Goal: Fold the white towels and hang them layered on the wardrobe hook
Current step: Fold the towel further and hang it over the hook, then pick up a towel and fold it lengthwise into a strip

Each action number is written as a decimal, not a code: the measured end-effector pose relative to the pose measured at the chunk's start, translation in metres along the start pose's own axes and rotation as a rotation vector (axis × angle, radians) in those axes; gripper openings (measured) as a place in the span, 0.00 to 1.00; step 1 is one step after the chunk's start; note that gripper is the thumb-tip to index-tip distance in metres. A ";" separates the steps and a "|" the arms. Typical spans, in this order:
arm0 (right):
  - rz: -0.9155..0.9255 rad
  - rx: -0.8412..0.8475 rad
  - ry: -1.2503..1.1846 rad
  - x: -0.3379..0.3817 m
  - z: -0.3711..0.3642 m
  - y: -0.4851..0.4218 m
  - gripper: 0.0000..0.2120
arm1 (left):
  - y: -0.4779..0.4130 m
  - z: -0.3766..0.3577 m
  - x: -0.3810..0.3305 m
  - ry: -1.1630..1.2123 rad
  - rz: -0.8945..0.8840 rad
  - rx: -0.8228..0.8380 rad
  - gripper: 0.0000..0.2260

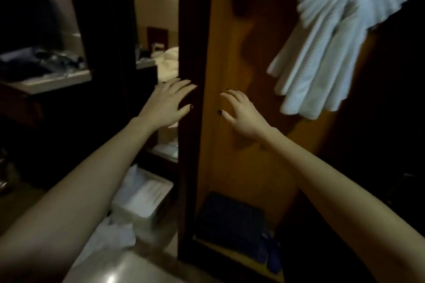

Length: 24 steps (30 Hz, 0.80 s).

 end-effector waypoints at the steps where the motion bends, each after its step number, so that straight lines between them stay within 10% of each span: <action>1: 0.030 0.036 -0.027 0.019 -0.026 -0.006 0.27 | 0.024 -0.015 0.023 0.017 0.052 0.029 0.26; 10: 0.185 0.392 -0.092 0.164 -0.243 -0.112 0.27 | 0.185 -0.121 0.223 0.010 0.343 0.295 0.26; 24: -0.086 0.630 -0.290 0.216 -0.473 -0.260 0.29 | 0.248 -0.285 0.428 0.209 0.490 0.551 0.26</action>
Point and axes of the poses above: each hand's wrist, its own y-axis away from the middle knuckle, its own z-axis out of the back of the hand, x = y × z, the point moved 6 cm from there along -y, towards the middle knuckle, and after that the axes turned 12 degrees about x, right-handed, at the moved point
